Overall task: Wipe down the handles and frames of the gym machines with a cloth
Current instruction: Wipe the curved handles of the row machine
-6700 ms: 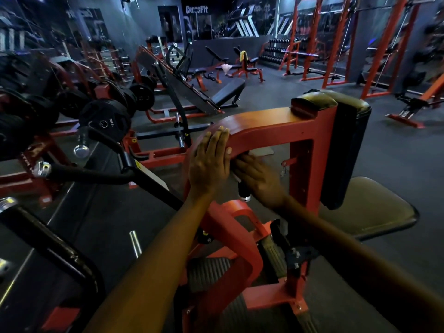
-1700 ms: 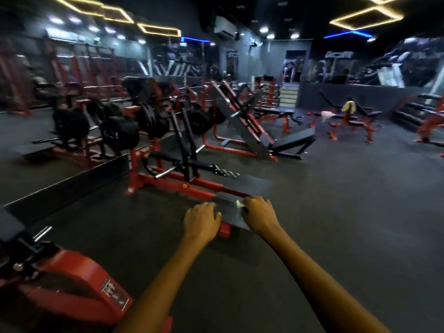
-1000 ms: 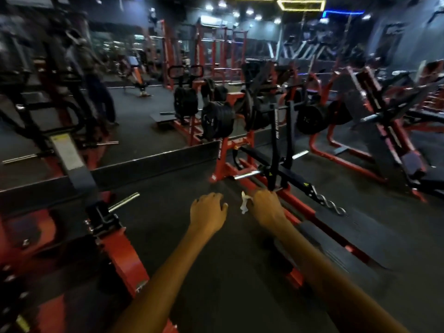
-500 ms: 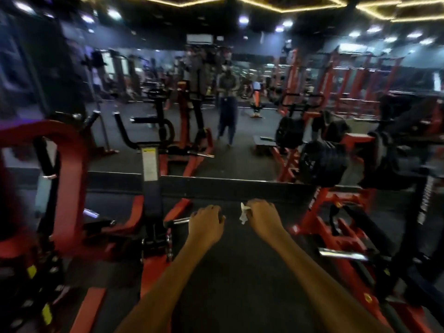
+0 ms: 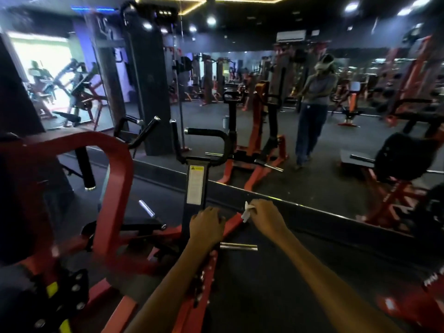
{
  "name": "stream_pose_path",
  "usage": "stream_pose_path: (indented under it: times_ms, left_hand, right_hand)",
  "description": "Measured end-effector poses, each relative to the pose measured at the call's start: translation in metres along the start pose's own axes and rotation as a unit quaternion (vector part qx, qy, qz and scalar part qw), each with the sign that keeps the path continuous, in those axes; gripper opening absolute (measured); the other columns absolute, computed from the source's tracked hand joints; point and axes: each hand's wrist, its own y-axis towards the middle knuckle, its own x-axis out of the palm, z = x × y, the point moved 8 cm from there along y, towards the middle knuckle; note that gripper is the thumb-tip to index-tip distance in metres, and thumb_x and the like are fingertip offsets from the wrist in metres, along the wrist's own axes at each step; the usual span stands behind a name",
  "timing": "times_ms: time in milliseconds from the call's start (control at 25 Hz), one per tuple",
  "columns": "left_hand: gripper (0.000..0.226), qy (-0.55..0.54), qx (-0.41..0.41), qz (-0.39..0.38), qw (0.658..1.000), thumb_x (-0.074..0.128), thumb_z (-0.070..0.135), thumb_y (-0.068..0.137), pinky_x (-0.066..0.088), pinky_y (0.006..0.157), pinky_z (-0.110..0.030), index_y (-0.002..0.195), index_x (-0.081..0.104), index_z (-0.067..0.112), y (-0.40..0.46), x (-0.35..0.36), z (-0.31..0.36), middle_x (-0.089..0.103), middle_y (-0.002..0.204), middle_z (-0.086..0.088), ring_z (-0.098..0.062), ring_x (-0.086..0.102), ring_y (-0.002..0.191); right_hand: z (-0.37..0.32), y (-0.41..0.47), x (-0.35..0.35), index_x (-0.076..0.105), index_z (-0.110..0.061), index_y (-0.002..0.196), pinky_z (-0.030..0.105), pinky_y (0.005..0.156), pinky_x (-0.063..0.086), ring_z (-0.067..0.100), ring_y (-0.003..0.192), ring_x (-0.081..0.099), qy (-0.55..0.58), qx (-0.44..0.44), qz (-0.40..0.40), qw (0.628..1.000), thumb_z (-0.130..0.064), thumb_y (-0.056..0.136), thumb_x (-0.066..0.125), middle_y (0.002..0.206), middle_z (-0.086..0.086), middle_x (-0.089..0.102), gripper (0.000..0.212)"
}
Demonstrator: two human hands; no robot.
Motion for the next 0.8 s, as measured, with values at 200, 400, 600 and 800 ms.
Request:
stream_pose_path:
  times_ms: [200,400,600,800]
  left_hand:
    - [0.029,0.017,-0.025,0.049,0.998,0.044,0.031,0.099,0.039,0.094,-0.034,0.122,0.057,0.019,0.124,0.007,-0.015,0.059,0.126,0.0,-0.02,0.057,0.112]
    - [0.031,0.037,-0.061,0.066,0.995,0.043,0.032,0.097,0.037,0.095,-0.034,0.124,0.055,0.021,0.214,0.022,-0.047,0.057,0.129,0.001,-0.021,0.053,0.117]
    - [0.035,0.01,-0.084,0.152,0.985,0.047,0.027,0.096,0.035,0.102,-0.035,0.129,0.053,0.017,0.303,0.022,-0.076,0.056,0.133,-0.004,-0.024,0.049,0.124]
    - [0.044,-0.008,-0.11,0.193,0.975,0.046,0.029,0.098,0.023,0.115,-0.036,0.139,0.046,0.012,0.386,0.04,-0.113,0.044,0.146,-0.005,-0.022,0.034,0.139]
  right_hand:
    - [0.01,0.119,-0.01,0.064,0.001,0.079,0.005,0.061,0.035,-0.002,0.06,0.049,0.047,-0.044,0.013,0.998,-0.006,0.09,0.052,0.074,0.0,0.066,0.019]
    - [0.025,0.222,0.011,0.065,0.002,0.077,-0.001,0.064,0.037,-0.01,0.06,0.047,0.117,-0.077,0.027,0.99,-0.004,0.086,0.054,0.075,0.004,0.067,0.015]
    - [0.028,0.337,0.027,0.066,0.006,0.084,0.016,0.057,0.037,0.022,0.07,0.063,0.207,-0.065,0.069,0.974,-0.004,0.085,0.062,0.078,0.015,0.069,0.011]
    - [0.021,0.459,0.043,0.059,-0.001,0.099,0.006,0.055,0.038,0.004,0.067,0.056,0.248,-0.066,0.06,0.965,-0.003,0.086,0.06,0.084,0.009,0.062,0.013]
